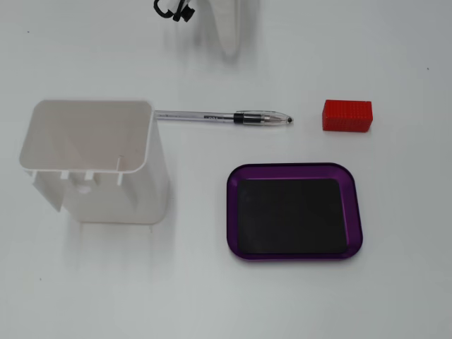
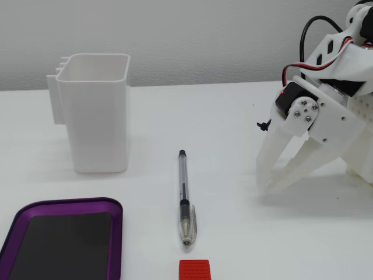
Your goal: Pick up the pen and put it in the pen holder.
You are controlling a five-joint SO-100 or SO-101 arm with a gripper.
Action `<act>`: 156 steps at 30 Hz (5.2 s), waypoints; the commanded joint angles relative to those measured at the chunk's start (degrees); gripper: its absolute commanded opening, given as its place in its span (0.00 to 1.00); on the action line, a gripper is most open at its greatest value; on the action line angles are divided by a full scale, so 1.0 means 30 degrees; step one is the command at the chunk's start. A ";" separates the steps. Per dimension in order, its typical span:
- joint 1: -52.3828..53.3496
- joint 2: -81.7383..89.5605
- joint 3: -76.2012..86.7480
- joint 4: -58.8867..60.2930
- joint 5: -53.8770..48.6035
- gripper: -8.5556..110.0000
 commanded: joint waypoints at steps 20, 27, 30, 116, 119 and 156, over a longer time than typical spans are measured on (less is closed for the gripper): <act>-0.0205 0.0352 -0.3984 -0.1904 -0.3545 0.15; -0.0322 -1.1250 -1.1895 -0.1582 -0.3604 0.15; -0.0381 -1.7432 -1.6523 -0.0410 -0.3457 0.15; -0.0117 -1.9746 -2.8975 -0.1260 0.2080 0.07; -0.0117 -1.9893 -3.2227 -0.1553 0.3604 0.07; 0.4453 -3.6094 -4.4268 -0.1260 1.3564 0.07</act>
